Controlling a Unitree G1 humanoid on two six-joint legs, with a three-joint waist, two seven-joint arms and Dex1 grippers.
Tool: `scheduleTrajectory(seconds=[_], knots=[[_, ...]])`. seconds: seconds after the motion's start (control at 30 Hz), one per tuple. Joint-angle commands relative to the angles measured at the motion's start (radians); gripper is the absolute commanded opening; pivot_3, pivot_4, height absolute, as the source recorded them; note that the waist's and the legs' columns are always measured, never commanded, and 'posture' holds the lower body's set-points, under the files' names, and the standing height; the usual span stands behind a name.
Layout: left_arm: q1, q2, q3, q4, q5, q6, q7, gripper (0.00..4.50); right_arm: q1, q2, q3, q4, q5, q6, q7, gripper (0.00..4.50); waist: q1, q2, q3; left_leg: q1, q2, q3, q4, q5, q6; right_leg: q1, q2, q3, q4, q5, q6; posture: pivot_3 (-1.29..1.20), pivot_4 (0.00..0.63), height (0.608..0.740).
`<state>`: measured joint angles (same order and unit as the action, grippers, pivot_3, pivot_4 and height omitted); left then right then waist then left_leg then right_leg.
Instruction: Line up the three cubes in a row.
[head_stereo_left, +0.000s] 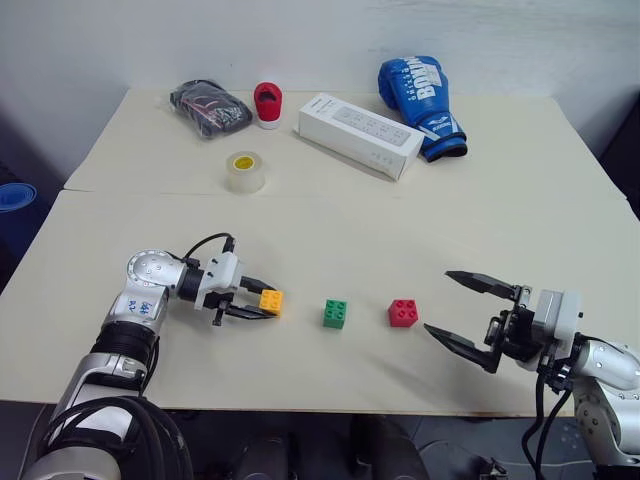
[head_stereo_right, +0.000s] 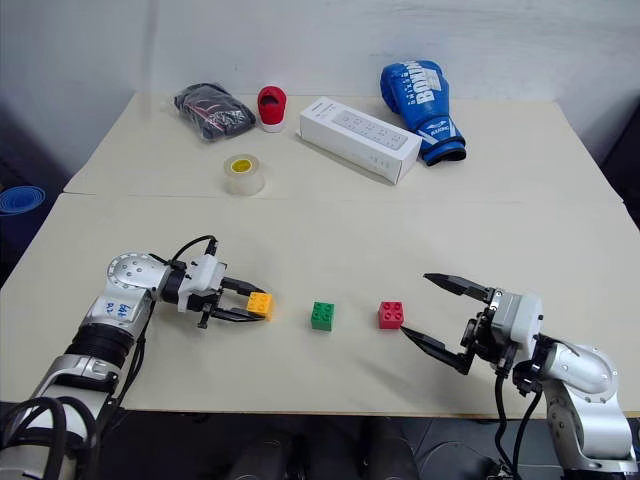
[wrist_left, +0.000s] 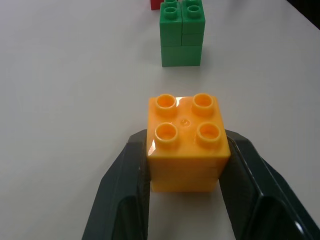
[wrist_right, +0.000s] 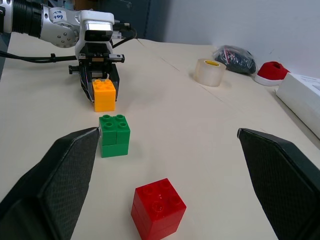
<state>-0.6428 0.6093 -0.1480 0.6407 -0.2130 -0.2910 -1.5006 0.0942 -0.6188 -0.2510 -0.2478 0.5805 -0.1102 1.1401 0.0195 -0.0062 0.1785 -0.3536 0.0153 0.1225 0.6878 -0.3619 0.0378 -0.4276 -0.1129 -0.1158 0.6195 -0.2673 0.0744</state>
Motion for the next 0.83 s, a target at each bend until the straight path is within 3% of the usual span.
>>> scheduleTrajectory(seconds=[0.03,0.2,0.4,0.53,0.7,0.83], knots=[[0.02,0.04,-0.002,-0.032,-0.007,0.071,-0.061,1.85,-0.01,-0.018,-0.04,0.019,0.019,-0.026,0.025,4.5,-0.002,0.0,0.0,0.0,0.0,0.0,0.0,0.0,0.0,0.0,0.0,0.0,0.0,0.0,0.0,0.0,0.15,0.74],[0.058,0.079,0.05,-0.089,-0.032,0.042,-0.015,3.25,-0.063,-0.06,-0.045,0.057,0.026,-0.022,0.073,4.5,-0.009,0.0,0.0,0.0,0.0,0.0,0.0,0.0,0.0,0.0,0.0,0.0,0.0,0.0,0.0,0.0,0.15,0.74],[0.262,0.226,0.205,-0.334,-0.139,0.16,0.024,3.25,-0.112,-0.224,-0.096,0.114,0.072,0.088,0.182,4.5,-0.026,0.0,0.001,-0.002,0.002,-0.003,0.002,-0.001,-0.001,0.0,-0.001,0.003,0.0,0.0,-0.001,0.0,0.15,0.74],[0.5,0.333,0.4,-0.497,-0.176,0.291,0.135,3.25,-0.165,-0.357,-0.131,0.226,0.035,0.025,0.342,4.5,-0.025,0.001,0.001,-0.001,0.002,-0.003,0.002,-0.001,0.0,0.0,-0.002,0.004,-0.001,-0.001,-0.001,0.0,0.15,0.74],[0.694,0.333,0.588,-0.631,-0.217,0.373,0.241,3.25,-0.229,-0.405,-0.125,0.376,-0.007,-0.095,0.466,4.5,-0.017,0.001,0.002,-0.001,0.002,-0.005,0.002,-0.002,0.0,0.002,-0.003,0.003,-0.006,-0.001,-0.001,0.0,0.15,0.74],[0.749,0.314,0.645,-0.687,-0.24,0.409,0.294,3.25,-0.274,-0.369,-0.083,0.446,-0.031,-0.147,0.464,4.5,-0.018,0.001,0.002,-0.001,0.002,-0.005,0.001,-0.003,-0.001,0.001,-0.004,0.003,-0.006,-0.001,-0.001,0.0,0.15,0.74]])
